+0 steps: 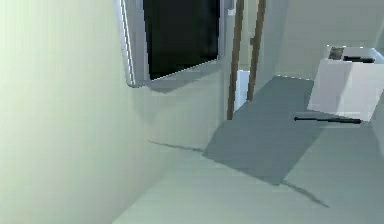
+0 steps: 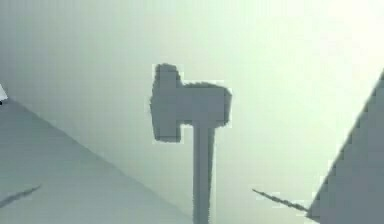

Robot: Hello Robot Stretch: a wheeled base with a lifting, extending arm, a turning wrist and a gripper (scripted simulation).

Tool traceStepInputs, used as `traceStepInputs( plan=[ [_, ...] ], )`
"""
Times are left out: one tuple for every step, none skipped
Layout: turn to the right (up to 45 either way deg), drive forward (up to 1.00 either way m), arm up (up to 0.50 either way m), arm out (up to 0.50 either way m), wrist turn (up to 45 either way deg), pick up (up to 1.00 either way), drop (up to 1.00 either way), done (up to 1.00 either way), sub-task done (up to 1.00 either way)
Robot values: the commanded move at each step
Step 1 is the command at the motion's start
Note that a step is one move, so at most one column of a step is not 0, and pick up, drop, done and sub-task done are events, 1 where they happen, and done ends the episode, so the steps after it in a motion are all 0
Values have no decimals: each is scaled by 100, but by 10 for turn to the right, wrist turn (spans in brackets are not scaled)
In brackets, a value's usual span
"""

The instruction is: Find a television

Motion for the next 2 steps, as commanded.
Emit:
traceStepInputs(
  plan=[
    [0, 55, 0, 0, 0, 0, 0, 0, 0],
    [0, 0, 0, 0, 0, 0, 0, 100, 0]
  ],
)
